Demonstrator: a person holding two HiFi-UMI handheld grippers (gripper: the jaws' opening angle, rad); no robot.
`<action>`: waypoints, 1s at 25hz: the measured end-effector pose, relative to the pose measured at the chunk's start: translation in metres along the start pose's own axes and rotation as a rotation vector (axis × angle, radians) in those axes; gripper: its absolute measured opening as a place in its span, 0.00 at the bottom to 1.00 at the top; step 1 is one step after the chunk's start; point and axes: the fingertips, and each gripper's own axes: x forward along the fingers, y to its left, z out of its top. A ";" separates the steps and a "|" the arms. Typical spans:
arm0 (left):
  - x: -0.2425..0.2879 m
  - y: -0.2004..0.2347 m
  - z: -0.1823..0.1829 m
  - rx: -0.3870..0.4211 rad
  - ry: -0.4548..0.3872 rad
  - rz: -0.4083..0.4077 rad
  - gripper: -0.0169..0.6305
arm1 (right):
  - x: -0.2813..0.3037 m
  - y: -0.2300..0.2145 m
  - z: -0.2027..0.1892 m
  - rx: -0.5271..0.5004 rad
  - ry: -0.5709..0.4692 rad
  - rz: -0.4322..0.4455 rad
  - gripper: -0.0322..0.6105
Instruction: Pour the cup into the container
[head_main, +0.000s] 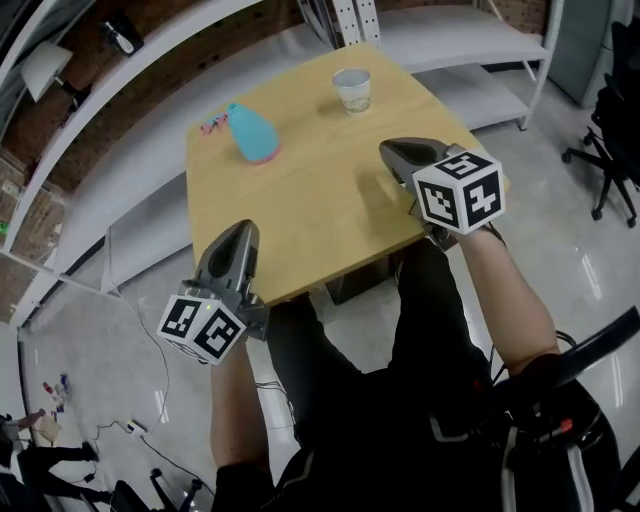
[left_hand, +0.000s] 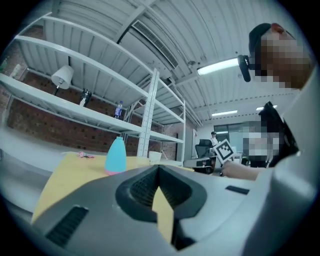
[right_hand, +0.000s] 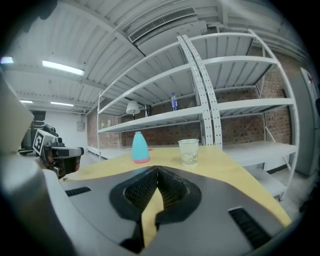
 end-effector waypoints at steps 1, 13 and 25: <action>-0.010 -0.014 -0.001 -0.001 -0.010 0.005 0.03 | -0.013 0.008 -0.002 -0.008 -0.003 0.001 0.05; -0.135 -0.179 -0.029 0.057 0.015 -0.004 0.03 | -0.191 0.109 -0.039 -0.031 -0.033 0.027 0.05; -0.261 -0.284 -0.050 0.069 0.016 -0.008 0.03 | -0.326 0.211 -0.067 -0.054 -0.039 0.018 0.05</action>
